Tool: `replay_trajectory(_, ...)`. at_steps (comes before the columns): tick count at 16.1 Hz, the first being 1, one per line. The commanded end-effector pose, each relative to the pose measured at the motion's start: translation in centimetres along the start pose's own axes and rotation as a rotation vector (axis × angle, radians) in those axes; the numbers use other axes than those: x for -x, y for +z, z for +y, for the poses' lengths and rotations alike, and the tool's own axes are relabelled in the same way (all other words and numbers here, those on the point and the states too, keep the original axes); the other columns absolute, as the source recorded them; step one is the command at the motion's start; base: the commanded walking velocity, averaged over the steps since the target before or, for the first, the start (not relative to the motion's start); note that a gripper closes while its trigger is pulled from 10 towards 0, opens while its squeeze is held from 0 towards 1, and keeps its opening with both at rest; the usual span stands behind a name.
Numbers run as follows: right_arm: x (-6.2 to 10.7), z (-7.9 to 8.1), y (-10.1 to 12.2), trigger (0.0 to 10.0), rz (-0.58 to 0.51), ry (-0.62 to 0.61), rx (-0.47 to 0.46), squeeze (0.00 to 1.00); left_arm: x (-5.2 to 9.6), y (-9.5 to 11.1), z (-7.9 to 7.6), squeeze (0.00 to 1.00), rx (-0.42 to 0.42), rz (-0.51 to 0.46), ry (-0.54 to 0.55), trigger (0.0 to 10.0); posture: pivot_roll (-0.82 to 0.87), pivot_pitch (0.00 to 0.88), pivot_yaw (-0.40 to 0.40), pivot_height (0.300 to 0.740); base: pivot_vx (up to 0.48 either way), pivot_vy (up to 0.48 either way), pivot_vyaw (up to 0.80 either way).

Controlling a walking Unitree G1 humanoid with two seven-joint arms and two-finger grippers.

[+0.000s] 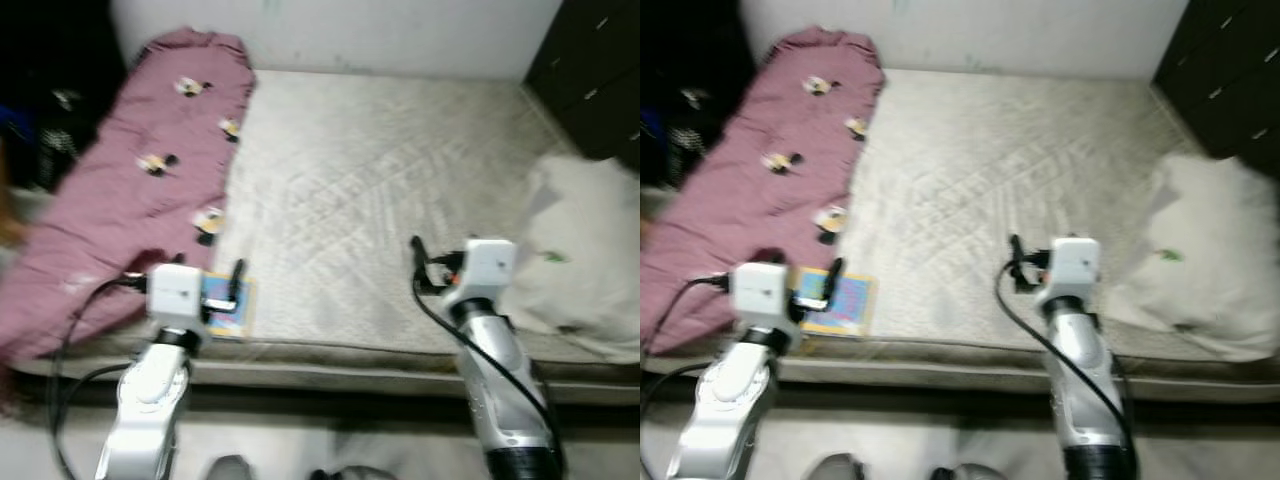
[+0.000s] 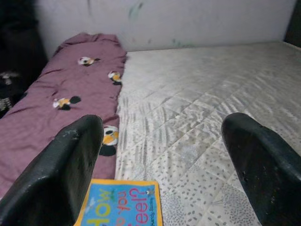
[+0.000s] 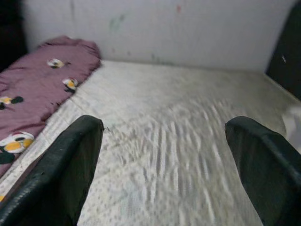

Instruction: Clean up the room

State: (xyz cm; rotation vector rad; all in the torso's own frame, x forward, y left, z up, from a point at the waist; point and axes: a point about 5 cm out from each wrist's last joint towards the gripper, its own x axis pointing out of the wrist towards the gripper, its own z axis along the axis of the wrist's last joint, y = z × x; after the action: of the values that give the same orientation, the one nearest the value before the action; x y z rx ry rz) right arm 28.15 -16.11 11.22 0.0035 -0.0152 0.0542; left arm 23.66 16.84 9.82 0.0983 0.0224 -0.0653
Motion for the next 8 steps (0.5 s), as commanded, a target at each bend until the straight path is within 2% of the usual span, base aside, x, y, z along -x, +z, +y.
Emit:
replay_trajectory(1,-0.27,0.16,-0.36,10.0,0.023,0.018,0.007,0.0,0.34,0.42,0.16,0.0,-0.006,-0.021,0.027,10.0,0.04,0.038,-0.11,0.74,0.0,0.0,0.0)
replay_trajectory(4,-0.69,0.41,-0.14,10.0,0.019,0.032,0.007,0.0,0.64,0.3,0.12,0.0,-0.004,-0.017,0.039,10.0,0.04,0.041,-0.118,0.74,0.0,0.0,0.0)
replay_trajectory(8,-0.17,0.1,-0.42,10.0,0.025,0.025,0.012,0.0,0.34,0.33,0.01,0.0,-0.008,-0.018,0.021,10.0,0.02,0.043,-0.104,0.74,0.0,0.0,0.0)
